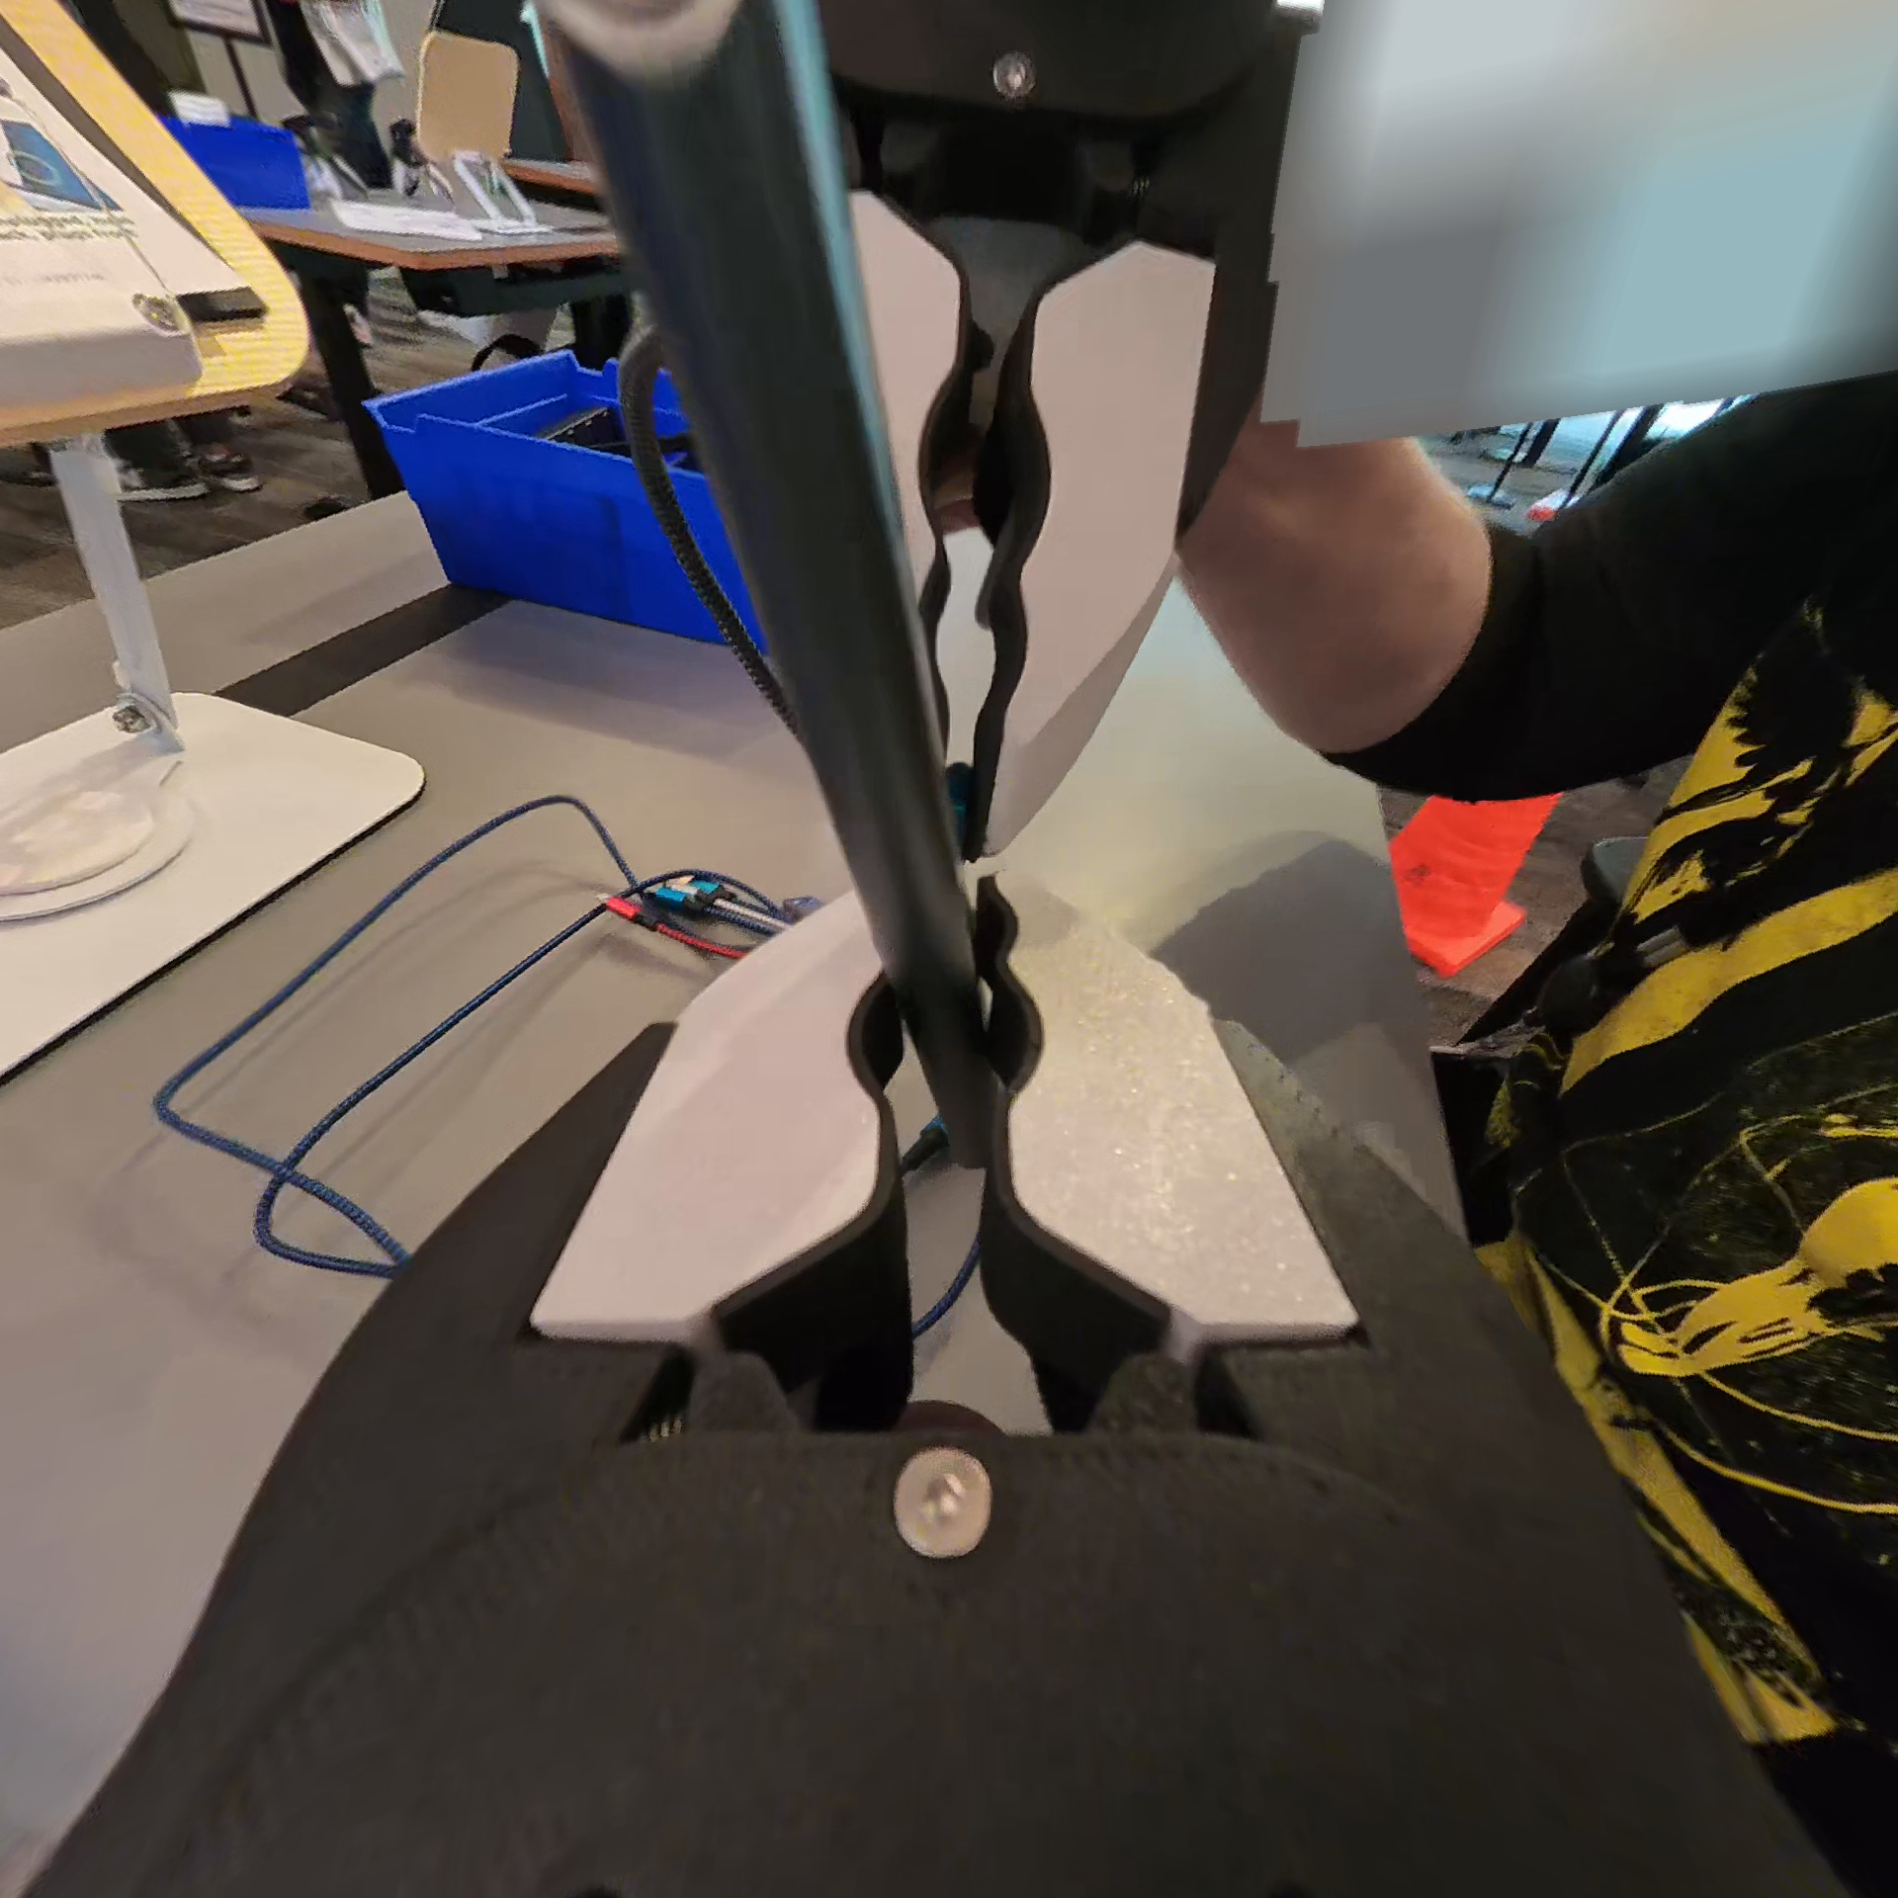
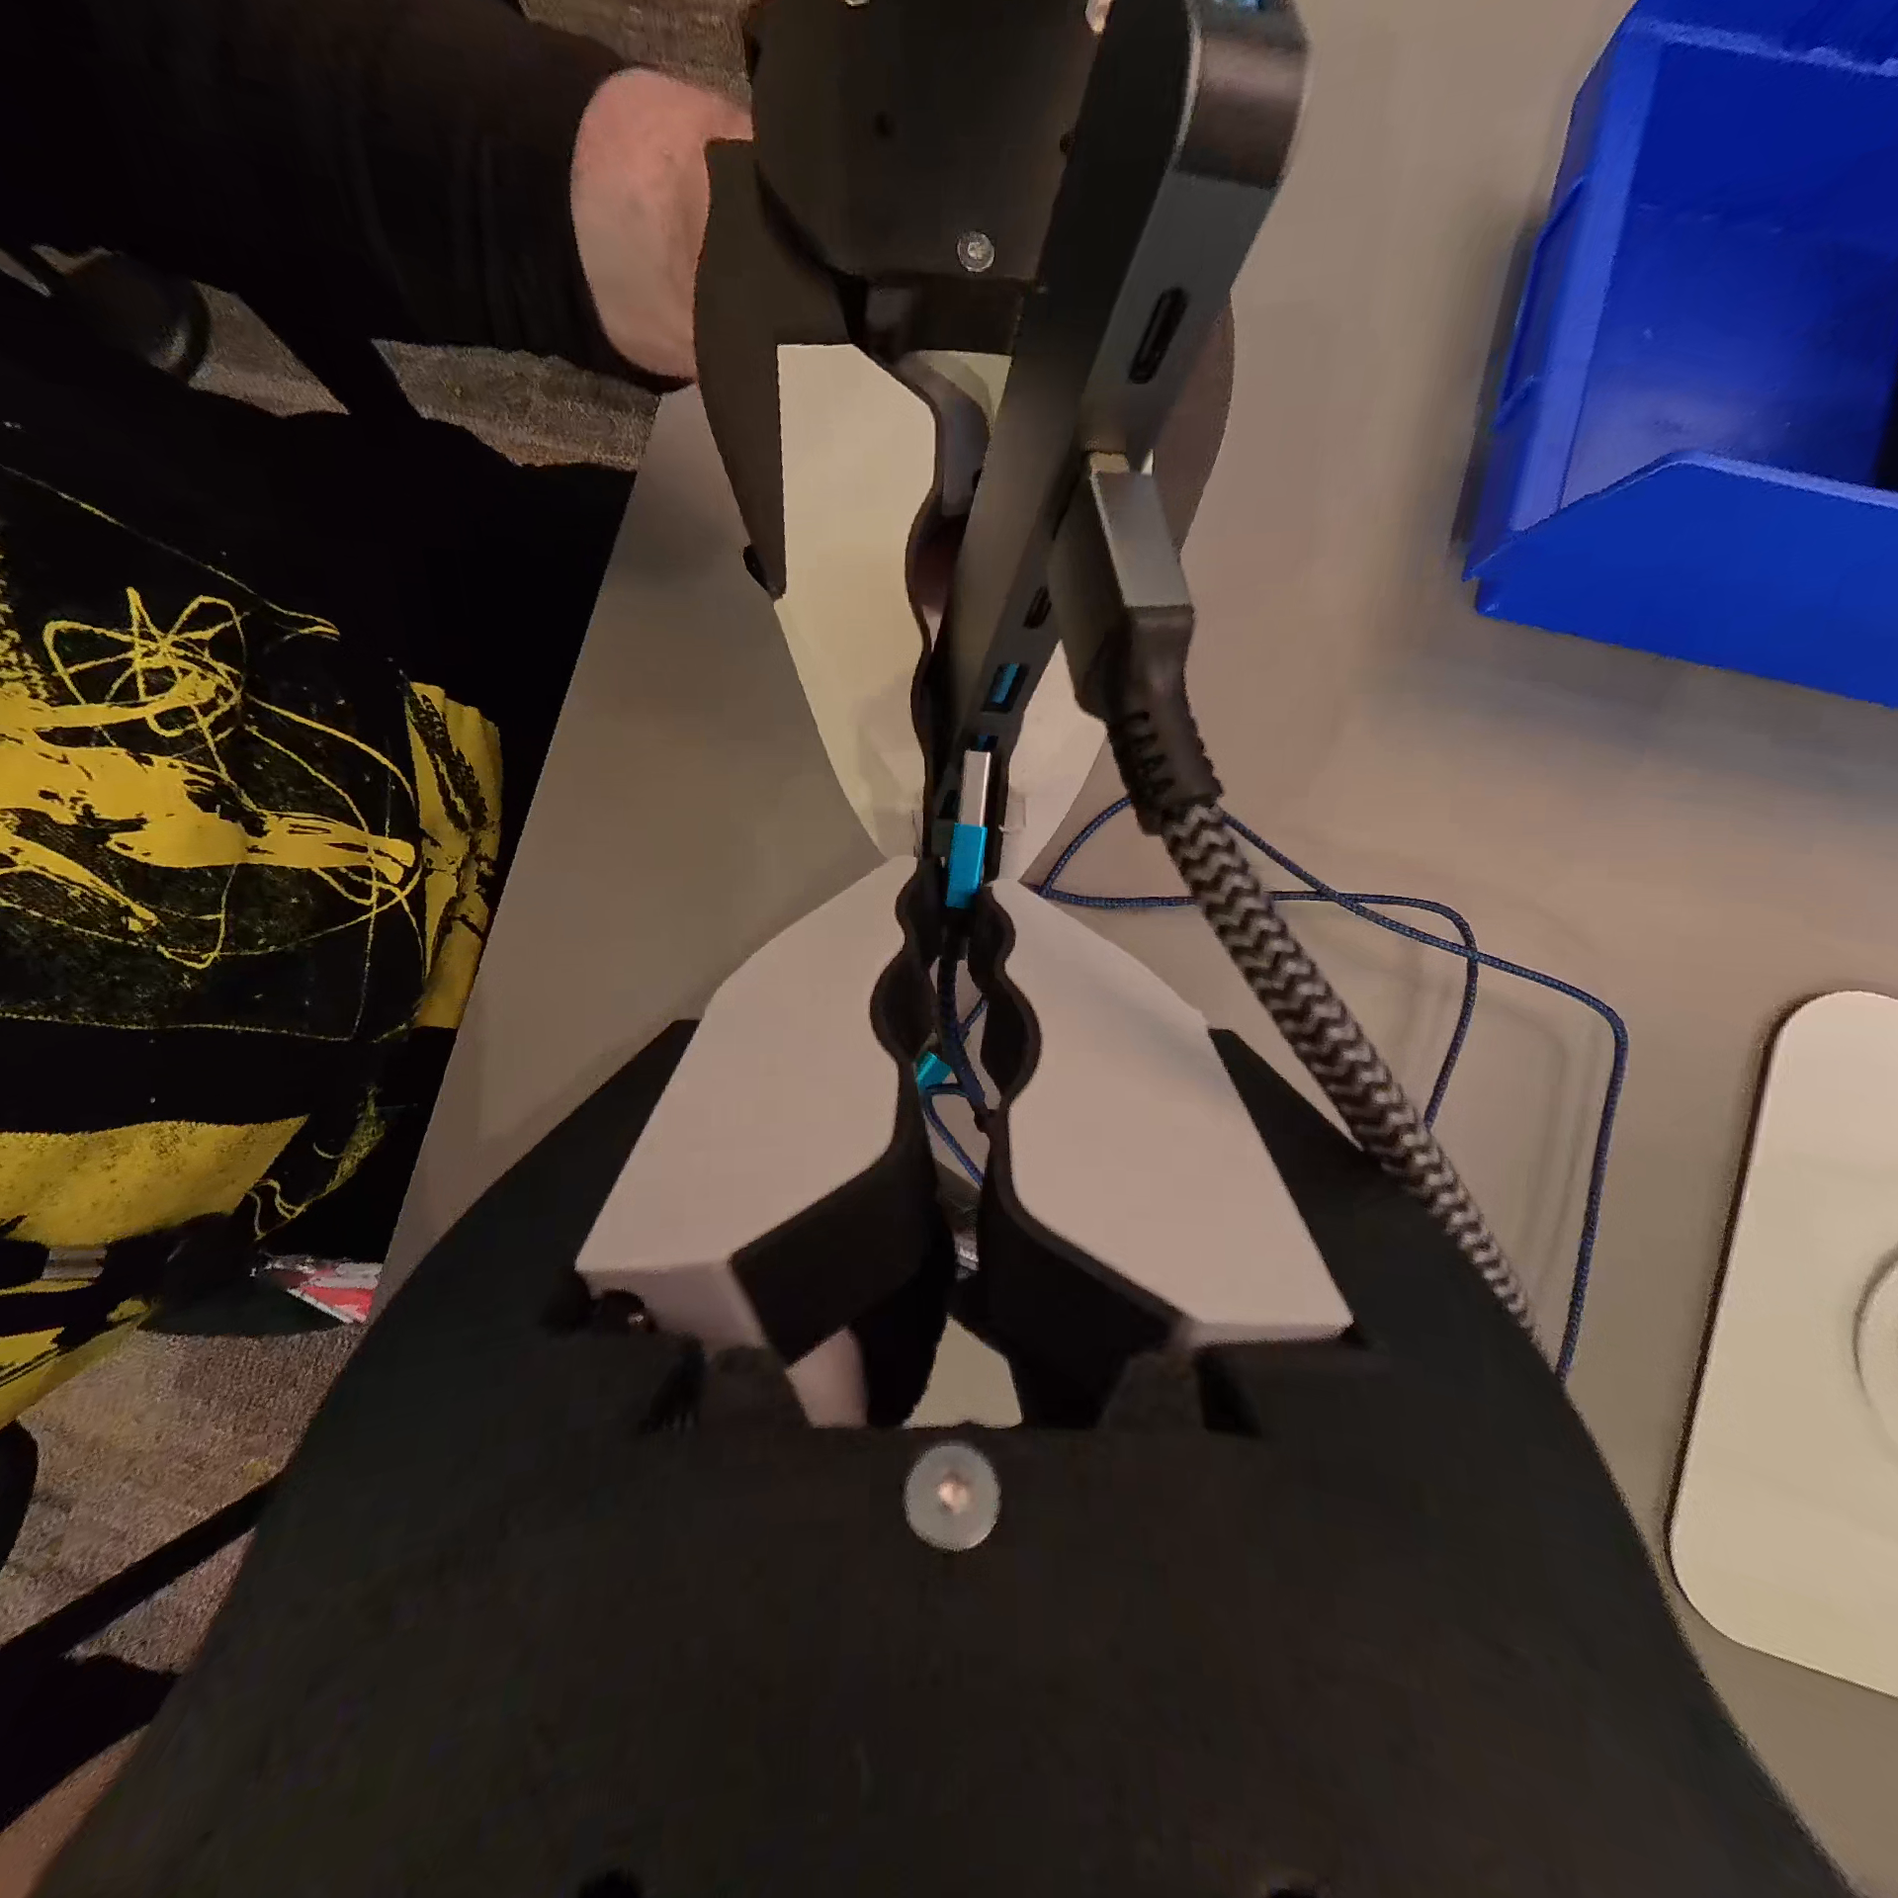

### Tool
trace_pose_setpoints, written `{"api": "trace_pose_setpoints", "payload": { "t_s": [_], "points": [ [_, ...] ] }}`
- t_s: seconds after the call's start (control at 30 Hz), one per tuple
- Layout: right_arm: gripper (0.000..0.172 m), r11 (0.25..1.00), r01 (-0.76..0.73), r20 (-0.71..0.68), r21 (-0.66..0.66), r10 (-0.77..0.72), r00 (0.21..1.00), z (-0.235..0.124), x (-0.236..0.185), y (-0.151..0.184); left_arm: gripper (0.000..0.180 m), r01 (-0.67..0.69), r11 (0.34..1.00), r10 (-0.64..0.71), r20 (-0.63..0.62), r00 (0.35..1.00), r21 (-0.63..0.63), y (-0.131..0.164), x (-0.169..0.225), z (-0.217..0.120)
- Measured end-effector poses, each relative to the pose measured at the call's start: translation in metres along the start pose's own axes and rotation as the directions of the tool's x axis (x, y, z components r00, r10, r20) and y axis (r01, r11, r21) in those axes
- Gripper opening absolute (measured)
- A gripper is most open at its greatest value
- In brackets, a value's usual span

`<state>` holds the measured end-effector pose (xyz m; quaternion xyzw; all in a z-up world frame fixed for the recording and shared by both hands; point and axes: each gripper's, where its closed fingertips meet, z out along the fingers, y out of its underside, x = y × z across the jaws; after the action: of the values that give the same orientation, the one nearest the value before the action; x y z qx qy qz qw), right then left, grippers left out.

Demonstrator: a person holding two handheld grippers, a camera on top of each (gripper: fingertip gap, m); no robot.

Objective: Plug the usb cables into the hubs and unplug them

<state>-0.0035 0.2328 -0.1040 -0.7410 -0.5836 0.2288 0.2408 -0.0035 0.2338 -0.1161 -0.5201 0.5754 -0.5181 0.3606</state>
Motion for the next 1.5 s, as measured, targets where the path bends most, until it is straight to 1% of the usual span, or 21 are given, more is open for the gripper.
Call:
{"api": "trace_pose_setpoints", "payload": {
  "t_s": [0.3, 0.47, 0.53, 0.63, 0.7, 0.8, 0.9, 0.97, 1.03, 1.27, 1.37, 1.5],
  "points": [
    [0.005, 0.999, -0.031, -0.013, -0.025, 0.031, 0.999, 0.005, 0.006, 0.002, 0.012, -0.061, 0.994, 0.068, 0.075, 0.995, -0.089, 0.010, -0.007, 0.003],
    [0.005, 0.999, -0.033, -0.017, 0.001, 0.033, 0.999, 0.004, 0.008, 0.000, 0.012, -0.085, 0.989, 0.097, 0.100, 0.990, -0.122, 0.010, -0.008, 0.002],
    [0.005, 0.998, -0.043, -0.009, 0.037, 0.043, 0.999, 0.004, 0.008, -0.002, 0.012, -0.080, 0.990, 0.092, 0.099, 0.991, -0.117, 0.009, -0.008, 0.001],
    [0.005, 0.998, -0.055, -0.009, 0.041, 0.056, 0.998, 0.007, 0.011, 0.000, 0.011, -0.090, 0.986, 0.105, 0.111, 0.988, -0.138, 0.013, -0.010, 0.003],
    [0.005, 0.999, -0.039, -0.010, 0.004, 0.039, 0.999, 0.009, 0.009, 0.004, 0.012, -0.118, 0.976, 0.140, 0.116, 0.983, -0.183, 0.019, -0.009, 0.006],
    [0.005, 0.999, -0.005, 0.004, -0.035, 0.006, 1.000, 0.007, 0.006, 0.006, 0.012, -0.130, 0.975, 0.151, 0.106, 0.983, -0.182, 0.018, -0.006, 0.009],
    [0.005, 0.991, 0.049, 0.024, -0.127, -0.047, 0.999, 0.004, 0.002, 0.011, 0.012, -0.160, 0.963, 0.182, 0.088, 0.979, -0.216, 0.021, -0.001, 0.014],
    [0.005, 0.975, 0.084, 0.035, -0.204, -0.078, 0.996, 0.003, 0.001, 0.015, 0.013, -0.187, 0.951, 0.217, 0.101, 0.971, -0.245, 0.024, -0.002, 0.017],
    [0.005, 0.962, 0.115, 0.048, -0.248, -0.107, 0.993, 0.003, -0.001, 0.016, 0.012, -0.188, 0.952, 0.217, 0.100, 0.971, -0.242, 0.023, -0.001, 0.018],
    [0.005, 0.935, 0.145, 0.097, -0.323, -0.120, 0.988, 0.003, -0.006, 0.026, 0.012, -0.215, 0.937, 0.252, 0.105, 0.962, -0.275, 0.023, -0.002, 0.017],
    [0.005, 0.939, 0.140, 0.070, -0.314, -0.124, 0.990, 0.004, -0.004, 0.022, 0.012, -0.208, 0.942, 0.244, 0.114, 0.963, -0.265, 0.022, -0.004, 0.014],
    [0.005, 0.946, 0.120, 0.058, -0.302, -0.107, 0.993, 0.004, 0.000, 0.022, 0.013, -0.211, 0.935, 0.252, 0.114, 0.961, -0.286, 0.025, -0.003, 0.017]
  ]
}}
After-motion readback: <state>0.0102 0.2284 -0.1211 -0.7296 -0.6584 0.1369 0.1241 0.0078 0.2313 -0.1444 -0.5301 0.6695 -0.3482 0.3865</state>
